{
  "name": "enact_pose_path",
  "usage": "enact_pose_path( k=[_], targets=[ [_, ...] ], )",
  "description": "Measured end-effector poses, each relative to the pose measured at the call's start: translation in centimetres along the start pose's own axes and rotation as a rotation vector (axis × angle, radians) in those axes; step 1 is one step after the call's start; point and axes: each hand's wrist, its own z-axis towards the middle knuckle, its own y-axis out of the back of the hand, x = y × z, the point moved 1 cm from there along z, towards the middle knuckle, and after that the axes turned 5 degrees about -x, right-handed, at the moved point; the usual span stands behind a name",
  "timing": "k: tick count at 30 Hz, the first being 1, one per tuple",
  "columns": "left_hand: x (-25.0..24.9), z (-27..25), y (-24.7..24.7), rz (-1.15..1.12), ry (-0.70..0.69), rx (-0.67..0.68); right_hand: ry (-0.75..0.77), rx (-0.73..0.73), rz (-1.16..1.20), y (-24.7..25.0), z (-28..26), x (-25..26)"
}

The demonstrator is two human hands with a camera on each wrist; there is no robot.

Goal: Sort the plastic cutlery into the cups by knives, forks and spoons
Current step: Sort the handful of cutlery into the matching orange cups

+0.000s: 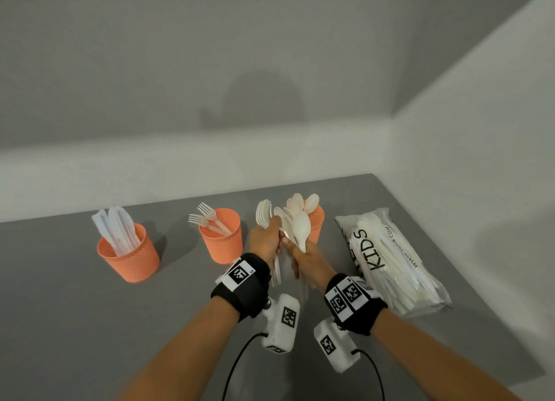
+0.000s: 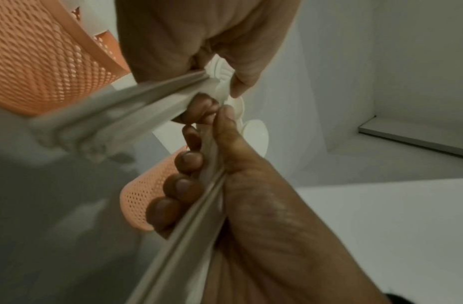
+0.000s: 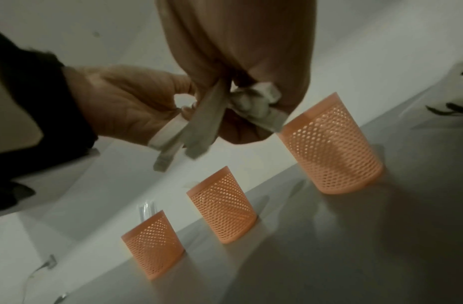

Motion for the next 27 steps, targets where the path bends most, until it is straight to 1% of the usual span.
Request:
enact_pose_path(
  k=[3,8,9,11,13,14,16,18,19,21,22,24,25,27],
  targets=[
    [-0.4,0.6,0.8,-0.031,-0.046,-0.066,-0.040,0.034,0.069,-0.6,0.1,0.1],
    [-2.4,1.2,3.0,-0.250,-0.128,-0.212,-0.131,0.056,0.143,-0.7,0.5,-0.2],
    [-2.7,1.4,3.7,-0.258,-0.151,-0.232,-0.151,0.076,0.154,-0.7,0.6,-0.1],
    [-2.8,1.9,4.9,-0.178,-0.192,-0.239,-0.172,0.125,0.181,-0.6,0.7,0.0],
    [-2.2,2.3,5.8,-0.067,-0.184,-0.183,-0.161,0.155,0.187,-0.7,0.8,0.4],
    [-1.8,2.3,6.0,-0.029,-0.173,-0.117,-0.149,0.169,0.184,-0.9,0.9,0.6],
    [-0.6,2.1,5.9,0.016,-0.171,0.089,-0.130,0.222,0.166,-1.4,0.9,1.1],
    [-0.1,1.3,5.4,0.042,-0.158,0.274,-0.133,0.330,0.120,-2.0,0.6,1.6],
    [-0.1,0.9,5.2,0.024,-0.143,0.326,-0.144,0.382,0.088,-2.4,0.5,1.7],
    [-0.5,0.1,4.9,-0.003,-0.118,0.356,-0.191,0.461,0.040,-2.7,0.3,2.0],
    [-0.8,-0.1,4.8,-0.004,-0.105,0.334,-0.215,0.482,0.026,-2.8,0.4,2.0],
    [-0.7,0.3,4.7,0.022,-0.102,0.227,-0.233,0.484,-0.014,-3.0,0.7,2.3],
    [-0.6,0.6,4.6,0.050,-0.116,0.153,-0.205,0.467,-0.050,-3.0,0.7,2.5],
    [-0.4,1.2,4.2,0.121,-0.162,-0.008,-0.093,0.355,-0.127,-3.1,1.2,2.3]
  ],
)
